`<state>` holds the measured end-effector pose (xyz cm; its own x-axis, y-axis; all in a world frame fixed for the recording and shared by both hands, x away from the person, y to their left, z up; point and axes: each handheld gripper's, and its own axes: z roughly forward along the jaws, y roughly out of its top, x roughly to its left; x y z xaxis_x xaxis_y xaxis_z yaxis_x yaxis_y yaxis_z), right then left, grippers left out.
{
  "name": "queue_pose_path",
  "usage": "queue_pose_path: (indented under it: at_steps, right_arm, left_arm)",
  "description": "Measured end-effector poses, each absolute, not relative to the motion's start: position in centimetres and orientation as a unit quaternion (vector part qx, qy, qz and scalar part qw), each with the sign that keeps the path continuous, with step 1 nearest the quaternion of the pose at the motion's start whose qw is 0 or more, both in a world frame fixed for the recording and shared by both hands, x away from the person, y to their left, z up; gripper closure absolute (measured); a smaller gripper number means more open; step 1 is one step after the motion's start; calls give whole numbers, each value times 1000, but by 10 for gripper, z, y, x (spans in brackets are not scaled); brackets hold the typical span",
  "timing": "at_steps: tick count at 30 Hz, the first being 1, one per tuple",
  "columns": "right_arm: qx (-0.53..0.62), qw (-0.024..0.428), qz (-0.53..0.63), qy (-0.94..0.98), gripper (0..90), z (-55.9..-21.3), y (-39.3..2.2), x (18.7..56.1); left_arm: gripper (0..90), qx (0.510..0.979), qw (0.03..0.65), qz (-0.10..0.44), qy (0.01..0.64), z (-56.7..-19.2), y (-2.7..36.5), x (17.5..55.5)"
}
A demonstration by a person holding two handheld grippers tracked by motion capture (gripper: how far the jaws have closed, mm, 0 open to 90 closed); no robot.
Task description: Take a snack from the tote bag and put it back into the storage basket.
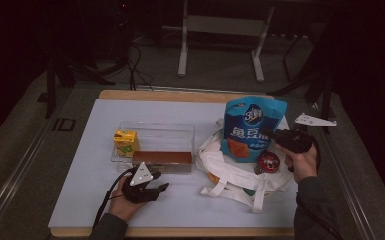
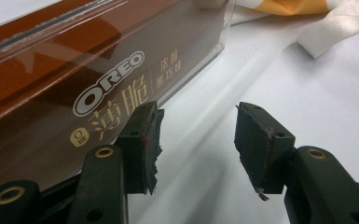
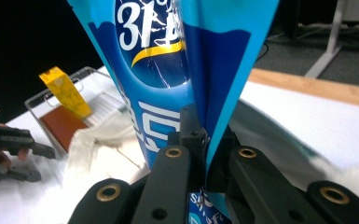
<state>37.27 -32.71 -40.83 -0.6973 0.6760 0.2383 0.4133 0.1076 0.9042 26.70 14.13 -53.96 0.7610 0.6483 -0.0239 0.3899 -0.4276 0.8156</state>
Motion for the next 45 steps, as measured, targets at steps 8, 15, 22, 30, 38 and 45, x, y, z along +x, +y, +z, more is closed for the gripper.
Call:
queue_pose_path:
  at_steps: [8, 15, 22, 30, 38, 45]
  right_arm:
    - [362, 119, 568, 729, 891, -389, -327, 370]
    - [362, 117, 568, 730, 892, -377, -324, 369]
    - [360, 122, 568, 730, 892, -362, -320, 363]
    - [356, 112, 577, 726, 893, -355, -317, 356]
    - [348, 103, 570, 737, 892, -349, -304, 351]
    - [335, 93, 577, 739, 892, -345, -292, 346]
  left_arm:
    - [514, 833, 436, 145, 308, -539, 142, 267]
    - [494, 832, 436, 145, 310, -540, 142, 267]
    - [482, 832, 436, 143, 312, -540, 142, 267]
    - [481, 832, 436, 143, 312, -540, 142, 267]
    - [481, 832, 436, 142, 312, -540, 142, 267]
    - [476, 831, 439, 140, 312, -540, 143, 268]
